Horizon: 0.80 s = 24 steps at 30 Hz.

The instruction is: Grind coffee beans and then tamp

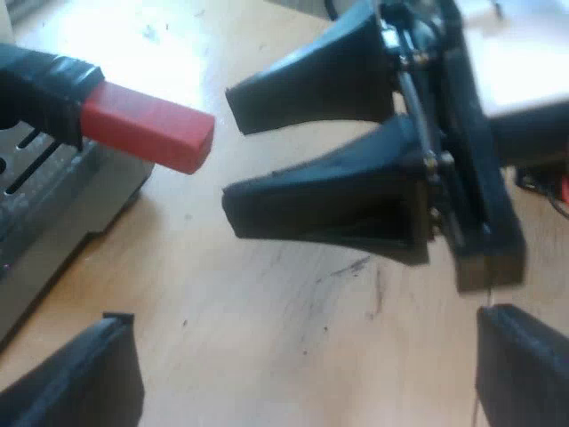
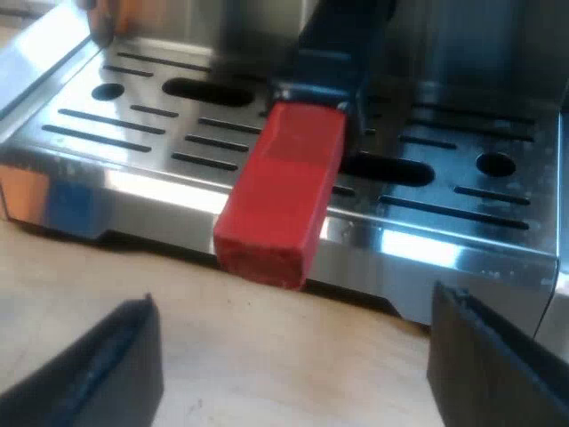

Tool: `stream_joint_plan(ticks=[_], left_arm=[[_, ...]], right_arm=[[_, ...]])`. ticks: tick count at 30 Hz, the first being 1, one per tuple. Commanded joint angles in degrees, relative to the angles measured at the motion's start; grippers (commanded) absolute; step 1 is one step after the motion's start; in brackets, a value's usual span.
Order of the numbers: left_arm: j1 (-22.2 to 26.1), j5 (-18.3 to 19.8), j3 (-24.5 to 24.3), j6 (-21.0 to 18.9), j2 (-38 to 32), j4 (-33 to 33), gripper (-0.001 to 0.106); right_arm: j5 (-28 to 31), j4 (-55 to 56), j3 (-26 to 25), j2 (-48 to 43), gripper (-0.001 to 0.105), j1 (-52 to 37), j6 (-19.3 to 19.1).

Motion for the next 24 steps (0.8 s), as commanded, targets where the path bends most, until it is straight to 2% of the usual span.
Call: stream_joint_plan(ticks=[1,4,8,11,18,21,24], left_arm=[[-0.32,-2.23,-0.28,-0.46,-3.88,4.35,0.078],[-0.32,-4.55,-0.28,-0.17,-7.95,6.0,0.078],[-0.32,-4.72,-0.28,-0.17,-12.26,3.8,0.078],[-0.32,-4.72,-0.28,-0.17,-13.31,2.01,0.081],[-0.32,-4.72,-0.28,-0.17,-13.16,1.62,0.083],[-0.32,-4.72,-0.28,-0.17,-13.16,1.62,0.083],[-0.32,-4.72,-0.28,-0.17,-13.16,1.62,0.083]], right_arm=[[-0.41,3.67,-0.76,-3.54,0.066,0.13,0.04],[-0.29,9.69,-2.57,-6.99,0.066,0.13,0.99],[-1.08,21.63,-7.39,-9.88,0.066,0.13,5.2],[-2.26,28.75,-11.53,-9.75,0.066,0.13,7.91],[-5.93,35.98,-18.74,-7.04,0.066,-0.71,11.1],[-11.33,39.67,-20.93,-4.58,0.066,-3.25,15.08],[-14.72,41.08,-21.92,-2.38,0.066,-6.56,15.65]])
